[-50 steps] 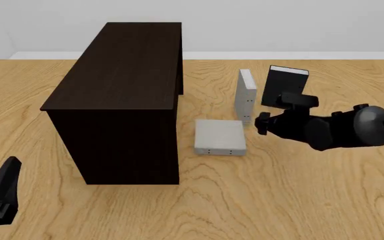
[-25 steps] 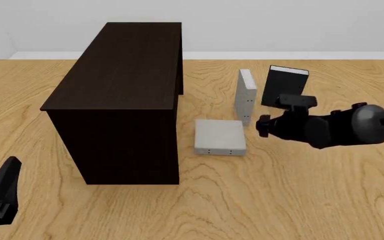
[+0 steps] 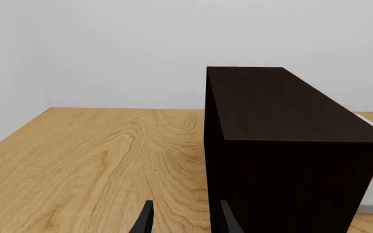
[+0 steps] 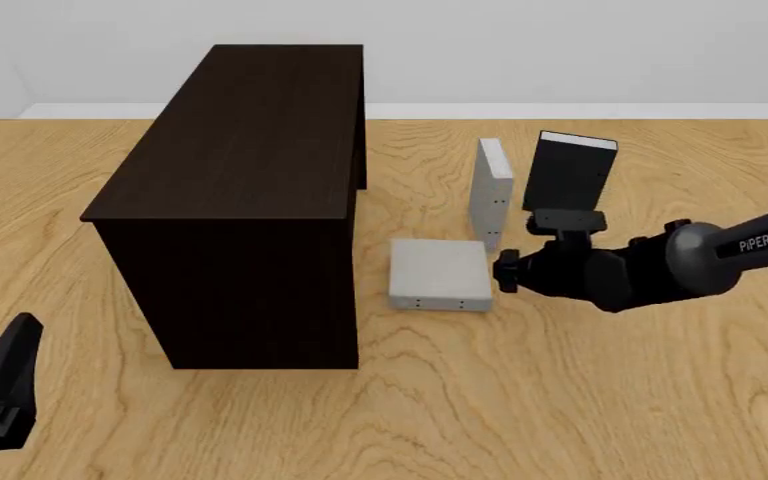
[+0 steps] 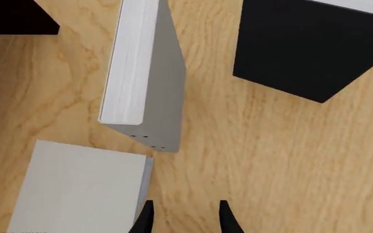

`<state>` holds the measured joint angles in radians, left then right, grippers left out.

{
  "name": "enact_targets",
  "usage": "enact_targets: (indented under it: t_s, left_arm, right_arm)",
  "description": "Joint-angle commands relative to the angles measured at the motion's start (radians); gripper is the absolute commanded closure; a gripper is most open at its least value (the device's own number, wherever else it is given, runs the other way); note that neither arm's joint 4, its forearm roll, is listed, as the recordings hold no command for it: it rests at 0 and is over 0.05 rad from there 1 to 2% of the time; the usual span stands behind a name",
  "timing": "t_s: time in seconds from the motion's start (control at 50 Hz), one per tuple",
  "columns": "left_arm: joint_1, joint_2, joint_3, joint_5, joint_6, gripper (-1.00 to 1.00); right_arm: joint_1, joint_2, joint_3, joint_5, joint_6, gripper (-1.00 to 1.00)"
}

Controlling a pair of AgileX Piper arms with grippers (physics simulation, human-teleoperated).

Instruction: Pick up the book on the right and place it under the cabinet shelf.

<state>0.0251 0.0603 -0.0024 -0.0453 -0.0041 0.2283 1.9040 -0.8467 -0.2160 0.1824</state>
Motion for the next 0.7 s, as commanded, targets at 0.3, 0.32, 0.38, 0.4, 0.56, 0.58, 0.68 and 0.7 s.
enact_targets:
  t_s: [0.3, 0.32, 0.38, 0.4, 0.56, 0.58, 0.68, 0.7]
  left_arm:
    - [0.0, 0.0, 0.0, 0.0, 0.0, -1.0]
    - [0.0, 0.0, 0.0, 0.0, 0.0, -1.0]
    - [0.0, 0.0, 0.0, 0.0, 0.0, -1.0]
    - [0.0, 0.0, 0.0, 0.0, 0.0, -1.0]
    - [0.0, 0.0, 0.0, 0.0, 0.0, -1.0]
    - [0.0, 0.0, 0.0, 0.0, 0.0, -1.0]
    - [0.0, 0.0, 0.0, 0.0, 0.0, -1.0]
    - [0.0, 0.0, 0.0, 0.0, 0.0, -1.0]
  right_arm:
    - [0.102, 0.04, -0.026, -0.006, 0.027, -1.0]
    - [0.106, 0.039, -0.027, -0.004, 0.027, -1.0]
    - [0.117, 0.042, -0.032, -0.006, 0.028, -1.0]
    - [0.123, 0.042, -0.031, -0.006, 0.032, -1.0]
    - [0.147, 0.024, -0.04, 0.006, 0.033, -1.0]
    - [0.152, 0.021, -0.038, 0.006, 0.037, -1.0]
    - [0.176, 0.025, -0.049, 0.011, 0.043, -1.0]
    - [0.18, 0.024, -0.05, 0.012, 0.044, -1.0]
